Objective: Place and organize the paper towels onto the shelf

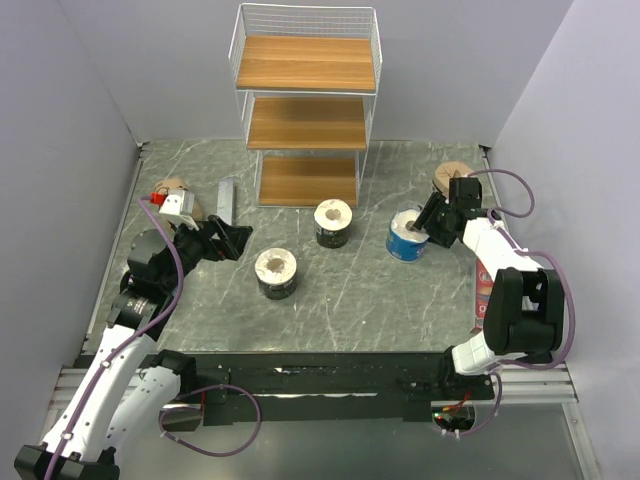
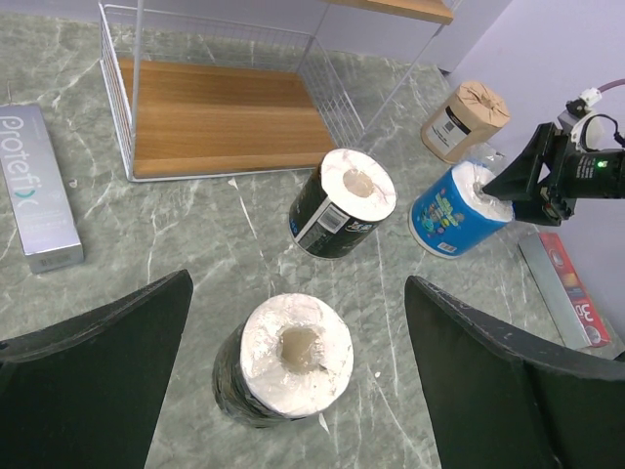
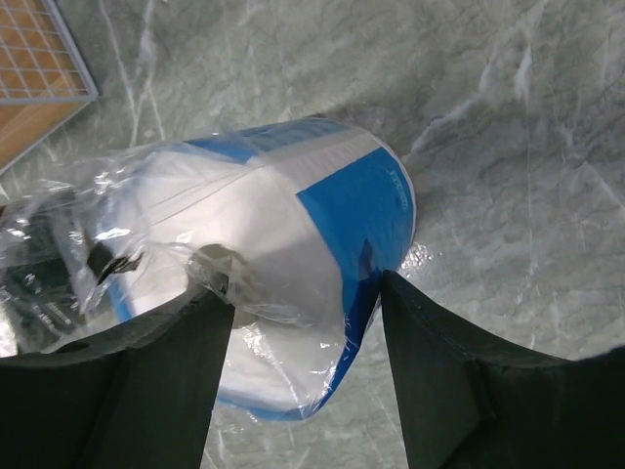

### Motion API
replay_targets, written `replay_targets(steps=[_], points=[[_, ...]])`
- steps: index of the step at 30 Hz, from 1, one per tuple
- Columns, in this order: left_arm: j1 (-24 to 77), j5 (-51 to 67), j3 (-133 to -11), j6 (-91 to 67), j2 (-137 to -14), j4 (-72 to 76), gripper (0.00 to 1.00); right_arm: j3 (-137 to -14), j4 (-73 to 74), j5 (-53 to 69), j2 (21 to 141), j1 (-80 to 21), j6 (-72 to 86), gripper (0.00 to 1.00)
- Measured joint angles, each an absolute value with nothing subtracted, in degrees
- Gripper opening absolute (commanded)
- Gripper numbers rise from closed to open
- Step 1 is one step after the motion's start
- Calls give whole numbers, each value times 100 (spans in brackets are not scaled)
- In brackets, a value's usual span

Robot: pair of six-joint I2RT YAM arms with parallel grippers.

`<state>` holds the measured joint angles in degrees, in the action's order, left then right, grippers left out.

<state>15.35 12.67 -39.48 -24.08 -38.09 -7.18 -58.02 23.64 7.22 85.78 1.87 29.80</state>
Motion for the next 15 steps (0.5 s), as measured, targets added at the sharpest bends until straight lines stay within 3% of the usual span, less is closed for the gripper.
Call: replay_targets(steps=[7, 11, 15], points=[[1535, 1288, -3948, -2408, -3809, -716, 96, -5717, 2182, 722, 8650, 176, 3020, 59], [1535, 1313, -3948, -2408, -3811, -716, 97, -5704, 2123, 718, 8665, 176, 3017, 47], [1535, 1323, -3948, -2408, -3811, -716, 96, -5706, 2084, 718, 8676, 169, 3017, 41]])
